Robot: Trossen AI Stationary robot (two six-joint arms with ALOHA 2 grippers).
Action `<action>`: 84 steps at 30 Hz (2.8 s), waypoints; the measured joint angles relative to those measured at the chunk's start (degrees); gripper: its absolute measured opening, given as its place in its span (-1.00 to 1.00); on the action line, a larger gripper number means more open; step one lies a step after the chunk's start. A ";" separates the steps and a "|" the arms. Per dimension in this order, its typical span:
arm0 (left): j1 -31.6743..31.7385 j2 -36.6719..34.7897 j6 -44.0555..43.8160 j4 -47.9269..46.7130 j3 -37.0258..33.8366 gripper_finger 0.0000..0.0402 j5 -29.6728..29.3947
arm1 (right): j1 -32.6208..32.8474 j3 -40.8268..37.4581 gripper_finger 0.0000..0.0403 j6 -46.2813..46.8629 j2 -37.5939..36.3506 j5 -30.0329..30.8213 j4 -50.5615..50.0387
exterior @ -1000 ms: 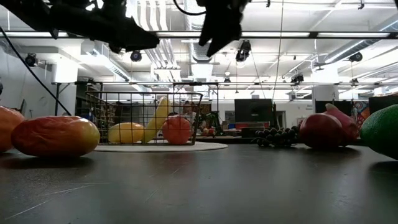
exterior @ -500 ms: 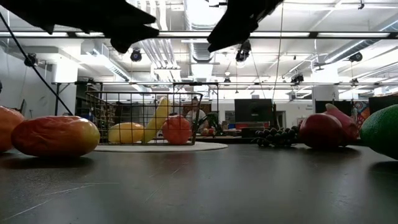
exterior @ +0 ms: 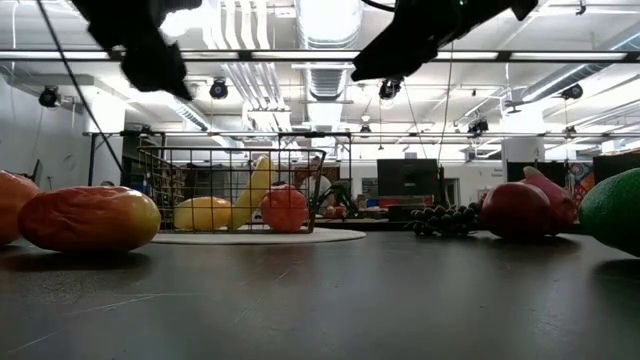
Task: Build produce basket
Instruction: Put the orange mango into the wire basket
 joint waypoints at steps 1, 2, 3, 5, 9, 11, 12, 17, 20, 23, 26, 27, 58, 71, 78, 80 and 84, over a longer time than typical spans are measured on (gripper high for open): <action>-0.56 1.85 -0.93 -3.27 1.91 -0.02 0.25 | 0.00 -0.13 0.62 -0.01 -0.01 -0.02 0.09; -1.28 3.93 -1.38 -6.53 4.02 0.00 0.41 | 0.00 -0.19 0.62 -0.01 0.00 -0.23 -0.04; -1.96 5.76 -1.47 -9.87 5.91 0.04 0.64 | 0.00 -0.21 0.62 -0.01 0.04 -0.73 -0.04; -3.05 9.76 -1.43 -17.32 9.07 0.12 0.75 | 0.00 -0.21 0.62 -0.05 0.10 -1.55 -0.05; -4.42 16.49 0.38 -27.83 12.94 0.29 0.82 | 0.00 -0.35 0.62 -0.14 0.10 -1.67 0.01; -5.25 18.90 2.81 -30.71 13.35 0.35 0.89 | 0.00 -0.54 0.62 -0.14 0.10 -1.68 -0.08; -5.56 20.06 3.95 -31.54 13.21 0.37 1.49 | 0.00 -0.58 0.62 -0.15 0.12 -1.66 -0.09; -6.10 23.91 7.96 -31.77 12.91 0.39 2.96 | 0.00 -1.11 0.62 -0.24 0.12 -1.66 -0.09; -6.03 24.41 8.06 -31.40 13.01 0.39 3.45 | 0.00 -1.35 0.62 -0.36 0.12 -1.63 0.00; -6.03 23.97 7.56 -28.73 12.52 0.39 3.52 | -0.02 -1.87 0.62 -0.36 0.12 -1.63 -0.06; -5.96 24.01 7.41 -23.65 11.28 0.39 4.28 | -0.02 -2.63 0.62 -0.37 0.14 -1.53 0.00; -5.83 24.01 7.37 -21.68 10.63 0.39 4.45 | -0.02 -2.95 0.62 -0.36 0.14 -1.49 0.34; -0.08 22.30 11.64 -27.80 22.57 -0.05 4.51 | -0.04 -4.84 0.62 -5.25 -0.65 -1.44 -0.25; 18.12 22.11 30.37 -37.62 38.66 -0.06 1.33 | -0.04 -8.91 0.62 -5.00 -7.71 -1.44 -1.72; 31.40 22.13 40.17 -38.47 39.47 -0.06 1.46 | -0.04 -11.33 0.62 -4.79 -11.06 -1.44 0.21; 35.19 22.16 42.07 -38.14 39.12 -0.06 1.56 | -0.04 -11.78 0.62 -4.62 -11.35 -1.44 0.14; 41.30 23.44 45.81 -37.76 38.67 -0.06 2.68 | -0.04 -11.95 0.62 -4.62 -11.44 -1.45 0.33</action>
